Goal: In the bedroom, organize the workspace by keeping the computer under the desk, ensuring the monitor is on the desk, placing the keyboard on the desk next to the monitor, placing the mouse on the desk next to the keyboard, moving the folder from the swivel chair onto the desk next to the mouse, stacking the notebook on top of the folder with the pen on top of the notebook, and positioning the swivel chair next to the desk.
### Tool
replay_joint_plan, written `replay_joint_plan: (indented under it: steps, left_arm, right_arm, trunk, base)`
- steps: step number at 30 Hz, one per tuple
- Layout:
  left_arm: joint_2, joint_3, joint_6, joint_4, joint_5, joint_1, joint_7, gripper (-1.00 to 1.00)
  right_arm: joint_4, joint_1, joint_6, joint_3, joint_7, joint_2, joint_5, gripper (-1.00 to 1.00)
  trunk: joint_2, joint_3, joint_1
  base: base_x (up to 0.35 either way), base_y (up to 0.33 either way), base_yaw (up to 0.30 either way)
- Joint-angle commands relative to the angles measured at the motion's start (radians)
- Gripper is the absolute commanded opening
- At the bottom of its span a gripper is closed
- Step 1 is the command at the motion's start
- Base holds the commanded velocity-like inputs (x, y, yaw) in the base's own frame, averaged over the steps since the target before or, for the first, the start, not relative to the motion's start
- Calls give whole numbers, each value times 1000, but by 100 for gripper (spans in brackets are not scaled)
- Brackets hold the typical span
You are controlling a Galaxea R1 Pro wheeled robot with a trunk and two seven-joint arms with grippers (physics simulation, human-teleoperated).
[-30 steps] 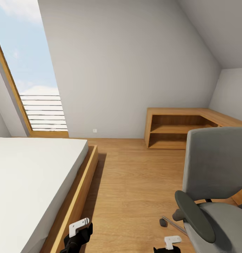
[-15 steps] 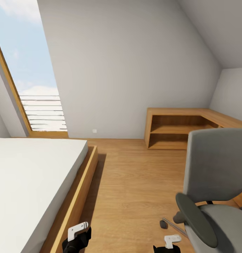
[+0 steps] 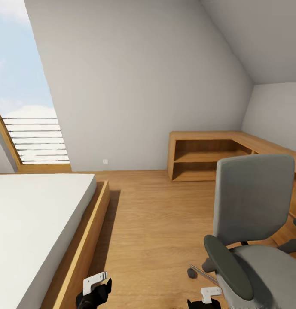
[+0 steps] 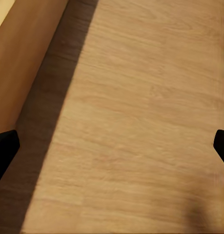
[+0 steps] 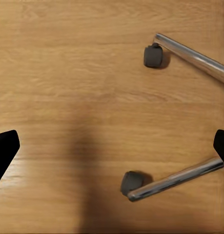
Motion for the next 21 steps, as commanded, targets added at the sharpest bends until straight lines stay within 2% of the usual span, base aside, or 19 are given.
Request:
replay_joint_plan:
  steps: [1, 13, 21]
  left_arm:
    - [0, -2, 3, -2, 8, 0, 7, 100]
    - [2, -2, -1, -3, 8, 0, 7, 100]
    - [5, -2, -3, -3, 8, 0, 7, 100]
  right_arm:
    - [1, -1, -4, 8, 0, -1, -11, 100]
    - [2, -1, -6, 8, 2, -1, -11, 100]
    - [6, -1, -39, 7, 2, -1, -10, 100]
  trunk:
    - [0, -1, 0]
    - [0, -1, 0]
    - [0, -1, 0]
  base:
    - [3, -1, -253]
    - [15, 0, -232]
    - [278, 0, -32]
